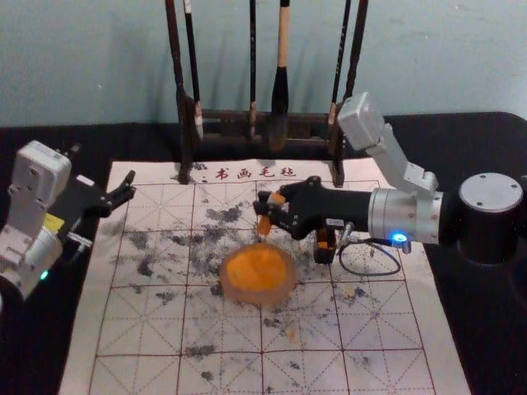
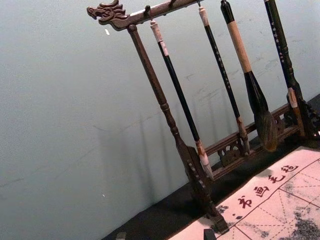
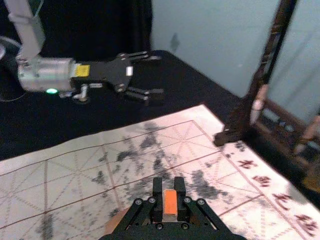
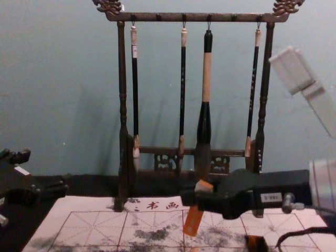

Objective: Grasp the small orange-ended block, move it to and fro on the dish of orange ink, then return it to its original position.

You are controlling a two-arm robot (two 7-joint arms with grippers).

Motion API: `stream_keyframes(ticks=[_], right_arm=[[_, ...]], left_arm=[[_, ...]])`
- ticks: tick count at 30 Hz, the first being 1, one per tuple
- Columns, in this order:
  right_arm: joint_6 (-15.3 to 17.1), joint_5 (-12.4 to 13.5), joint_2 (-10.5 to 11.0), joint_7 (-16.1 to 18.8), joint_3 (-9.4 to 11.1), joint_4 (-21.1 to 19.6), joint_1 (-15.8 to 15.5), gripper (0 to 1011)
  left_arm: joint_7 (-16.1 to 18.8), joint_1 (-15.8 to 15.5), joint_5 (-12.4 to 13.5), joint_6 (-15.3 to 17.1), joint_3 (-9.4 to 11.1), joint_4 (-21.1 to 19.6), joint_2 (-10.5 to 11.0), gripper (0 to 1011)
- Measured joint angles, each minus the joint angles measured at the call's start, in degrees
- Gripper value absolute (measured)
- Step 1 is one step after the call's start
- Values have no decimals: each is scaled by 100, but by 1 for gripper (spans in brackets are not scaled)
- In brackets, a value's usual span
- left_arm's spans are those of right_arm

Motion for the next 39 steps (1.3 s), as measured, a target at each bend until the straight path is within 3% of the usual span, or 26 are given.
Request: stream_keyframes(ticks=[6,18,39], right_arm=[[25,13,-11,275,-287,243,218,113],[11,-36,-27,434,-657,573,504,113],[-117,-270,-69,371,-1113,893,821,113]], left_arm=[[0,0,0,0,0,0,0,1001],[0,0,0,0,0,0,0,1001],[0,0,0,0,0,0,0,1001]])
